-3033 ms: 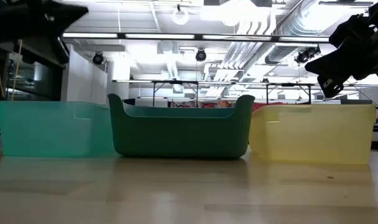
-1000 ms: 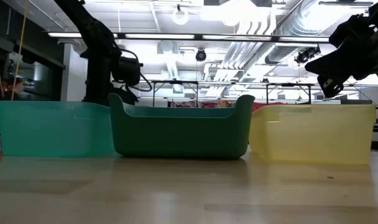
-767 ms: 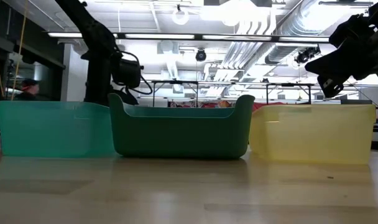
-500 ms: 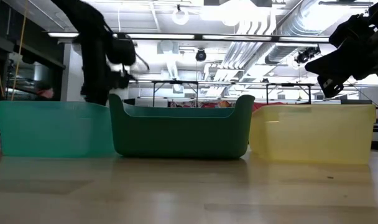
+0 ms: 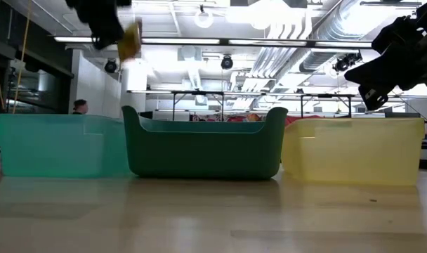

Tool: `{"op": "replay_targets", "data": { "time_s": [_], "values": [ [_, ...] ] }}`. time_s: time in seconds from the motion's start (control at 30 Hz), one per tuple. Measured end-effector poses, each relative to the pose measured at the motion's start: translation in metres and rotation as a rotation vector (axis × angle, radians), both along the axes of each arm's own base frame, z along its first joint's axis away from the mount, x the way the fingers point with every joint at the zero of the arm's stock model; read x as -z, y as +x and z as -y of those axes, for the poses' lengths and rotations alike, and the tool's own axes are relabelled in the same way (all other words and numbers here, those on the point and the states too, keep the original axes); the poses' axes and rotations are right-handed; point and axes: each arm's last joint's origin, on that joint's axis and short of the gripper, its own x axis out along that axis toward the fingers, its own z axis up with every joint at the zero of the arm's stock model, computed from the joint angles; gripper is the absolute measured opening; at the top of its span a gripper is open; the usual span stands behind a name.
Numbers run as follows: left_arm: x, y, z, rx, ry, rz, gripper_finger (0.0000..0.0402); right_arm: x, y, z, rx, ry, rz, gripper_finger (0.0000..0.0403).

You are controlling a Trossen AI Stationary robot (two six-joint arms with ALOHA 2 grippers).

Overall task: Sort candy
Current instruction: Put the yellow candy into the light green bin

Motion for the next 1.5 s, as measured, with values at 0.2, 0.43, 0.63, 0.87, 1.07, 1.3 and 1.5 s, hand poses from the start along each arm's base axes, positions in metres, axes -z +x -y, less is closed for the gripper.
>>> {"op": "replay_targets", "data": {
  "time_s": [0.2,0.43,0.63,0.87,1.07,1.3,1.5],
  "values": [
    [-0.011,0.012,0.048,0.197,-0.041,-0.002,0.0000,0.000,0.000,0.000,0.000,0.000,0.000,0.0000],
    [0.021,0.018,0.088,0.282,0.115,-0.306,0.0000,0.000,0.000,0.000,0.000,0.000,0.000,0.0000],
    [0.039,0.040,0.096,0.288,0.182,-0.371,0.0000,0.000,0.000,0.000,0.000,0.000,0.000,0.0000],
    [0.056,0.056,0.087,0.306,0.161,-0.463,0.0012,0.000,0.000,0.000,0.000,0.000,0.000,0.0000],
    [0.058,0.060,0.071,0.262,0.143,-0.476,0.0079,0.000,0.000,0.000,0.000,0.000,0.000,0.0000],
    [0.049,0.056,0.059,0.258,0.046,-0.443,0.0169,0.000,0.000,0.000,0.000,0.000,0.000,0.0000],
    [0.001,0.054,0.038,0.188,0.065,-0.244,0.0201,0.000,0.000,0.000,0.000,-0.001,0.000,0.0000]
  ]
}}
